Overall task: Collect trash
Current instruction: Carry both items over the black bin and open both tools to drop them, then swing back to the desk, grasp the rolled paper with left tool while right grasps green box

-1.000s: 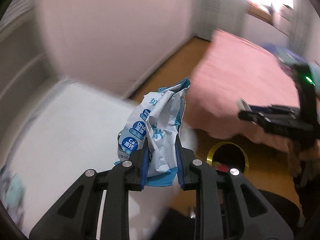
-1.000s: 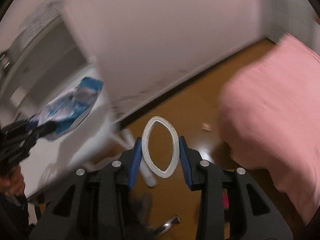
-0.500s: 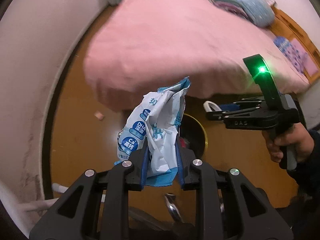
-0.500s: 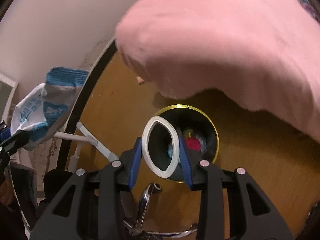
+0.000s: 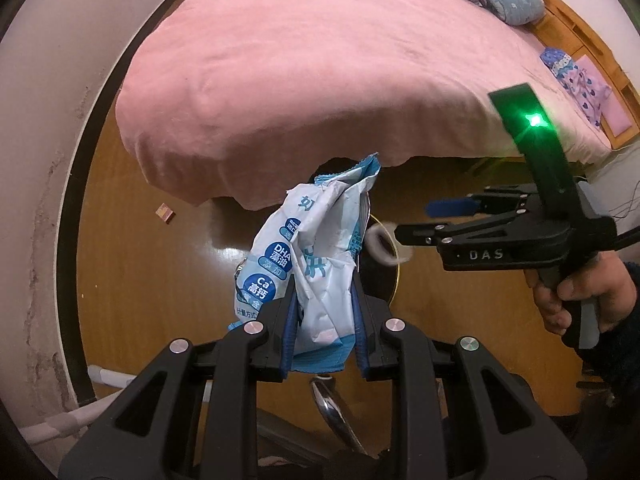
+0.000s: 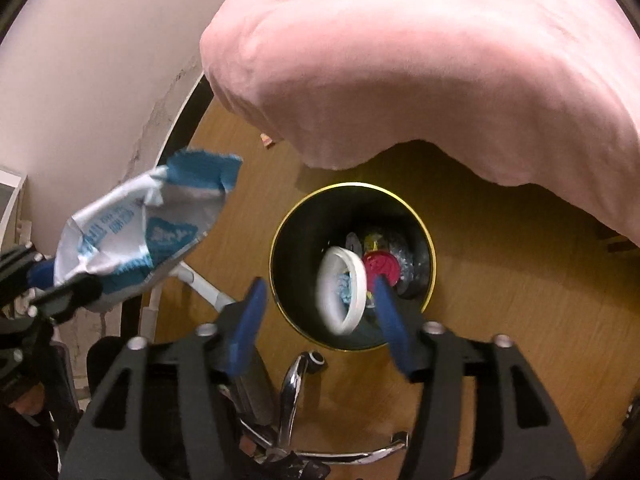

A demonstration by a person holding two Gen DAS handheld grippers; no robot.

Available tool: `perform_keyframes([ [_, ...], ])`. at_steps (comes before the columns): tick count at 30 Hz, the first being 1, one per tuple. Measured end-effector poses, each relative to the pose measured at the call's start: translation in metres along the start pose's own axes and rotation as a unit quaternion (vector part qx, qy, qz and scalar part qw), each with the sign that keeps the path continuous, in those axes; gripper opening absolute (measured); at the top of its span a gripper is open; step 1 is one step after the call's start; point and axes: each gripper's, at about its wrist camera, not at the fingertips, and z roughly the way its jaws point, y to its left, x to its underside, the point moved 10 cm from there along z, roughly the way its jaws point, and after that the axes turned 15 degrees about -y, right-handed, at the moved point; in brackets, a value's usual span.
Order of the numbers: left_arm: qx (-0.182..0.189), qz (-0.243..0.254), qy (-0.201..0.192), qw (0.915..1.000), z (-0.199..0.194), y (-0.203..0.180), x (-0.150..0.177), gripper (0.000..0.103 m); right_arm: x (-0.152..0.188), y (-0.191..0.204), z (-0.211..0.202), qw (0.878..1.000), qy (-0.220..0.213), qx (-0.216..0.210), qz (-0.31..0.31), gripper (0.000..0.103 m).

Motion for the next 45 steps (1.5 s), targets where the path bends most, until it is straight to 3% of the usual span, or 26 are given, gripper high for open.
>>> perform_keyframes([
  [8, 0.018, 0.006, 0.001, 0.9998, 0.005, -0.020, -0.009, 0.025, -0.017, -0.014, -0.023, 0.999, -0.033, 0.017, 0.024, 0.066],
  [10, 0.020, 0.009, -0.007, 0.9997, 0.004, -0.023, -0.015, 0.036, -0.024, -0.017, -0.030, 0.998, -0.045, 0.022, 0.026, 0.067],
  [12, 0.022, 0.007, -0.017, 0.9996, 0.001, -0.026, -0.021, 0.066, -0.030, -0.019, -0.038, 0.998, -0.057, 0.028, 0.028, 0.070],
  [16, 0.020, 0.001, -0.042, 0.9989, -0.013, -0.027, -0.035, 0.071, -0.040, -0.011, -0.056, 0.996, -0.075, 0.026, 0.028, 0.072],
  [21, -0.017, 0.005, -0.083, 0.9964, -0.059, -0.015, -0.038, 0.083, -0.050, 0.036, -0.080, 0.995, -0.099, 0.001, -0.016, 0.077],
  [26, -0.079, -0.017, -0.135, 0.9876, -0.138, 0.020, -0.022, 0.090, -0.053, 0.132, -0.102, 0.987, -0.120, -0.055, -0.096, 0.079],
  [30, -0.154, -0.061, -0.175, 0.9704, -0.227, 0.071, 0.015, 0.091, -0.041, 0.236, -0.115, 0.969, -0.125, -0.116, -0.177, 0.080],
  [31, -0.176, -0.075, -0.182, 0.9645, -0.250, 0.087, 0.030, 0.091, -0.032, 0.277, -0.118, 0.960, -0.123, -0.141, -0.208, 0.081],
  [33, -0.222, -0.103, -0.190, 0.9506, -0.294, 0.119, 0.062, 0.091, -0.018, 0.329, -0.121, 0.946, -0.117, -0.174, -0.246, 0.082],
  [35, -0.265, -0.140, -0.188, 0.9351, -0.335, 0.151, 0.101, 0.092, 0.011, 0.396, -0.122, 0.925, -0.100, -0.214, -0.298, 0.083],
  [36, -0.293, -0.165, -0.183, 0.9241, -0.363, 0.172, 0.133, 0.092, 0.025, 0.423, -0.122, 0.915, -0.091, -0.231, -0.318, 0.083],
  [37, -0.310, -0.176, -0.179, 0.9170, -0.379, 0.183, 0.151, 0.092, 0.045, 0.456, -0.122, 0.902, -0.079, -0.251, -0.343, 0.083],
  [39, -0.366, -0.205, -0.164, 0.8930, -0.425, 0.210, 0.209, 0.092, 0.081, 0.510, -0.122, 0.878, -0.059, -0.280, -0.384, 0.083],
  [40, -0.384, -0.219, -0.157, 0.8833, -0.442, 0.219, 0.231, 0.092, 0.109, 0.545, -0.122, 0.859, -0.042, -0.300, -0.413, 0.083],
  [42, -0.419, -0.261, -0.150, 0.8569, -0.481, 0.234, 0.285, 0.092, 0.142, 0.586, -0.119, 0.834, -0.024, -0.319, -0.449, 0.084],
  [45, -0.453, -0.314, -0.150, 0.8209, -0.527, 0.241, 0.350, 0.092, 0.200, 0.647, -0.118, 0.778, -0.009, -0.342, -0.528, 0.089],
])
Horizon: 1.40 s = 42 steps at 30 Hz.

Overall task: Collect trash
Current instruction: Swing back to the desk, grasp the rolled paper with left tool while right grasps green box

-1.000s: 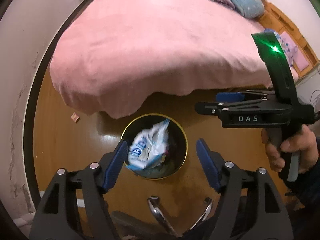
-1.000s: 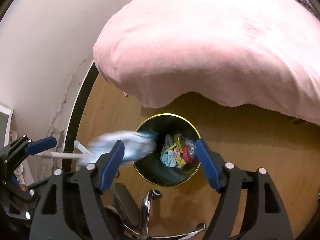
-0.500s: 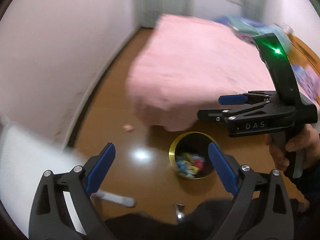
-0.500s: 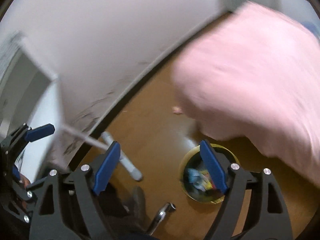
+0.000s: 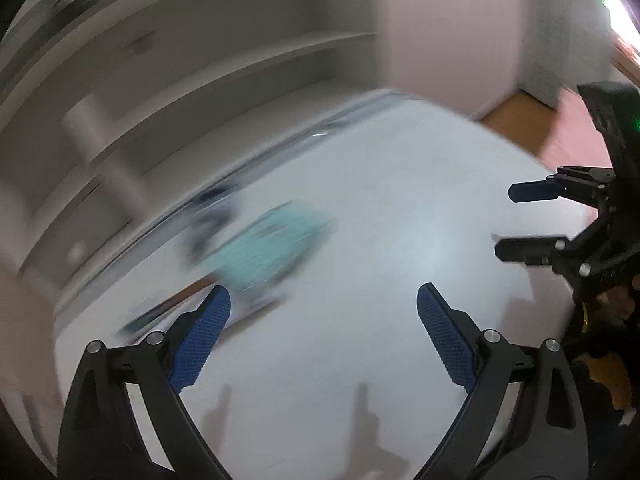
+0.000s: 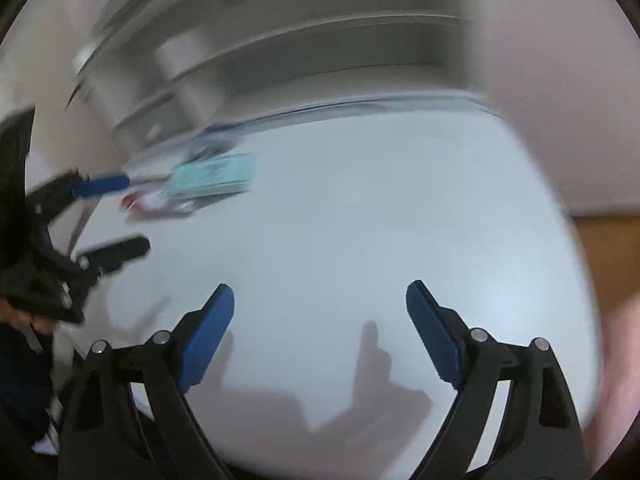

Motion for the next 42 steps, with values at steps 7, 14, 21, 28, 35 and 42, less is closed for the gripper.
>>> perform_keyframes([
  [7, -0.046, -0.074, 0.019, 0.9960, -0.031, 0.087, 0.052, 0.092, -0.027, 0.061, 0.099, 0.981, 0.051, -0.043, -0.184, 0.090],
  [14, -0.051, -0.092, 0.034, 0.9939, -0.044, 0.110, 0.081, 0.092, -0.049, 0.081, 0.153, 0.956, 0.080, -0.104, -0.263, 0.091],
  [21, -0.040, -0.062, 0.041, 0.9964, -0.026, 0.119, 0.076, 0.092, -0.046, 0.106, 0.168, 0.932, 0.113, -0.181, -0.294, 0.093],
  [28, 0.003, -0.004, 0.035, 0.9994, 0.001, 0.116, 0.053, 0.092, -0.042, 0.094, 0.138, 0.947, 0.099, -0.177, -0.248, 0.060],
  [35, 0.052, 0.103, 0.049, 0.9921, 0.028, 0.094, 0.039, 0.091, -0.048, 0.059, 0.092, 0.977, 0.063, -0.142, -0.145, 0.013],
  [42, 0.064, 0.188, 0.070, 0.9776, 0.055, 0.069, 0.046, 0.091, -0.043, 0.047, 0.054, 0.986, 0.054, -0.135, -0.084, 0.013],
])
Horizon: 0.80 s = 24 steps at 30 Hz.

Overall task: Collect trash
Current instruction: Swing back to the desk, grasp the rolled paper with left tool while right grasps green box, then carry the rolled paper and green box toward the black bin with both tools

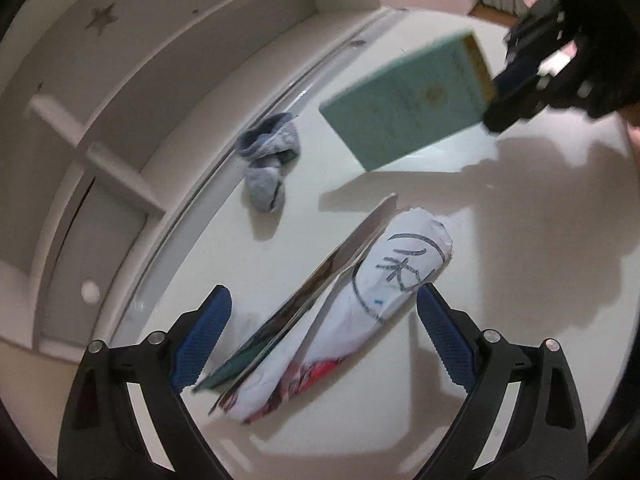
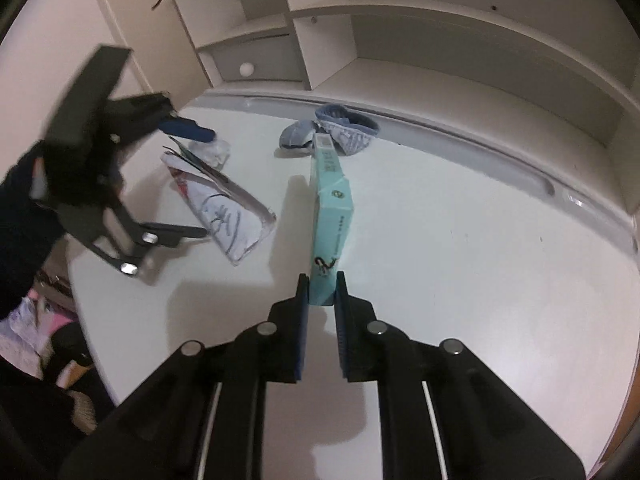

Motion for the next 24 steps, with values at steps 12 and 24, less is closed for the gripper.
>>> perform_keyframes([
  [12, 0.013, 0.021, 0.025, 0.9994, 0.010, -0.012, -0.018, 0.028, 0.018, 0.006, -0.072, 0.997, -0.061, 0.018, 0.050, 0.013],
  [24, 0.041, -0.108, -0.103, 0.9880, -0.045, -0.081, -0.147, 0.023, 0.099, -0.080, -0.219, 0.954, -0.164, 0.162, 0.192, 0.013],
])
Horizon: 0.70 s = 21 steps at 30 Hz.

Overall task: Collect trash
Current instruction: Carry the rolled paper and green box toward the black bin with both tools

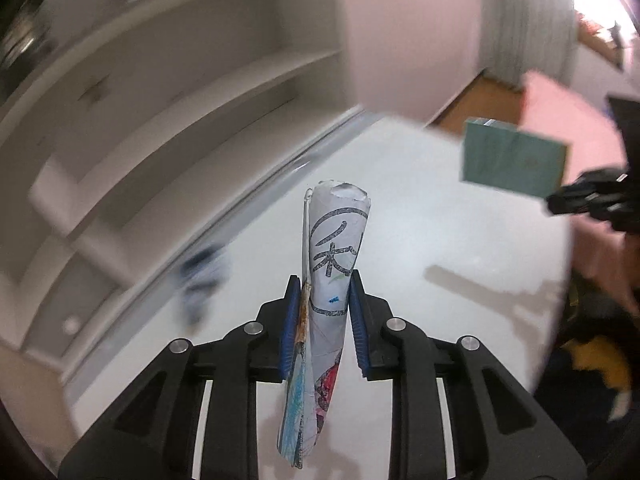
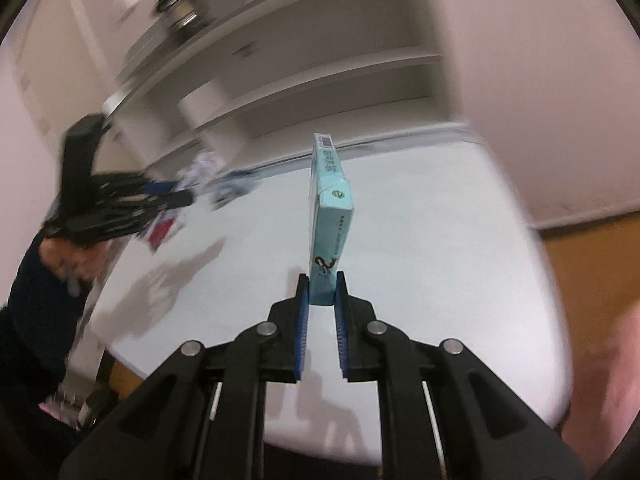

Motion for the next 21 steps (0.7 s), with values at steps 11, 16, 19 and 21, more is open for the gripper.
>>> perform_keyframes([
  [11, 0.258, 0.053, -0.031, 0.9642, 0.063, -0.327, -0.069, 0.023, 0.106, -0.217, -0.192, 0.949, -0.041, 0.270, 0.155, 0.013],
  [16, 0.360, 0.084, 0.005, 0.9291, 0.090, -0.449, -0.054, 0.023, 0.199, -0.279, -0.234, 0.912, 0.018, 0.338, 0.231, 0.013],
  [19, 0.375, 0.116, 0.027, 0.9192, 0.116, -0.496, -0.030, 0.023, 0.245, -0.304, -0.246, 0.892, 0.041, 0.357, 0.275, 0.013],
  [21, 0.387, 0.121, 0.050, 0.9126, 0.135, -0.520, -0.011, 0.023, 0.268, -0.314, -0.249, 0.882, 0.053, 0.362, 0.296, 0.013],
])
